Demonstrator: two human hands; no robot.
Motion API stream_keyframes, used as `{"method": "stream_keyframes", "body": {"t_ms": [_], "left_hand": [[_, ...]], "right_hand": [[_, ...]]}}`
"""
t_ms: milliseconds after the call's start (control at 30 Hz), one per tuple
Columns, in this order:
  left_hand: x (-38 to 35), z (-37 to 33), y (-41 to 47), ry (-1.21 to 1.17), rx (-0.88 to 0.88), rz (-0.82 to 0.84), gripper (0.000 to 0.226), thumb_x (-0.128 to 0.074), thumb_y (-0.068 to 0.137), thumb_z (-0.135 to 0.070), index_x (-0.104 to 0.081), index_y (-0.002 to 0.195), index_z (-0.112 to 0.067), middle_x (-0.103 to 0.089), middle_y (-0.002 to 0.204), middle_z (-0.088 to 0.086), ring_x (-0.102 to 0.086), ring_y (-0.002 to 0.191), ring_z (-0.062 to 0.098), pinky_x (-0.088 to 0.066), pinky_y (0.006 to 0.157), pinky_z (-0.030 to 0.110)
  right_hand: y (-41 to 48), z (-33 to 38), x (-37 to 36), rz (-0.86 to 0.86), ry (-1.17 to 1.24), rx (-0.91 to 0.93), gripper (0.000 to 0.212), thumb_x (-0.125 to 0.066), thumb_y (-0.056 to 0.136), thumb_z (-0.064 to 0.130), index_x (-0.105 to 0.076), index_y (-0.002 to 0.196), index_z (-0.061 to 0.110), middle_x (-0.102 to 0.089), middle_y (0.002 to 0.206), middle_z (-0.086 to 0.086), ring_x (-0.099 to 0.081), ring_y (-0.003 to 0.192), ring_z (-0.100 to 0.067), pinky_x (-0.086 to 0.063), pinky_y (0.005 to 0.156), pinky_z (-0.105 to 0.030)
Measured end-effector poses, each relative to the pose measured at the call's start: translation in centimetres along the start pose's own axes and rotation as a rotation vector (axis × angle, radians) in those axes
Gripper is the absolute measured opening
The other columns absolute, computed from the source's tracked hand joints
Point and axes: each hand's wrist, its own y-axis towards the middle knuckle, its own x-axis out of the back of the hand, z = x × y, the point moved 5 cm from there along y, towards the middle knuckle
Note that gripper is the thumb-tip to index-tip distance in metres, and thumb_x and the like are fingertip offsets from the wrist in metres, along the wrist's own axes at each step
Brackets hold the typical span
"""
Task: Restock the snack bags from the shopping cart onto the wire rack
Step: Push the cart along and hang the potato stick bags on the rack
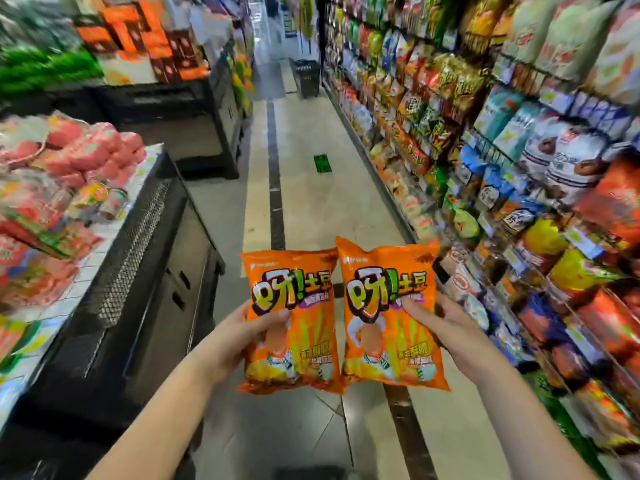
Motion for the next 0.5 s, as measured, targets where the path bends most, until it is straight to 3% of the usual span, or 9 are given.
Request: {"method": "stream_keyframes", "body": {"t_ms": [200, 500], "left_hand": [[2.5, -4.0, 4.9, -0.110, -0.059, -0.025, 0.059, -0.075, 0.090, -0.026, -0.053, 0.144, -0.017, -0.066, 0.137, 0.016, -0.064, 0.124, 0.041, -0.046, 0.109, 0.062], [11.3, -9.9, 16.4, -0.118, -0.098, -0.038, 0.062, -0.077, 0.089, -0.029, -0.053, 0.145, -0.020, -0.064, 0.140, 0.016, -0.062, 0.126, 0.043, -0.043, 0.110, 0.065]], "right_hand": [[9.3, 4.2, -1.5, 0.066, -0.031, 0.037, 0.084, -0.091, 0.052, 0.067, -0.069, 0.121, 0.026, -0.079, 0.108, -0.004, -0.076, 0.100, -0.026, -0.057, 0.092, -0.044], [23.9, 8.6, -6.4, 0.087, -0.062, 0.034, 0.054, -0.079, 0.073, 0.046, -0.067, 0.122, 0.027, -0.079, 0.109, -0.002, -0.076, 0.100, -0.022, -0.058, 0.091, -0.042]]}}
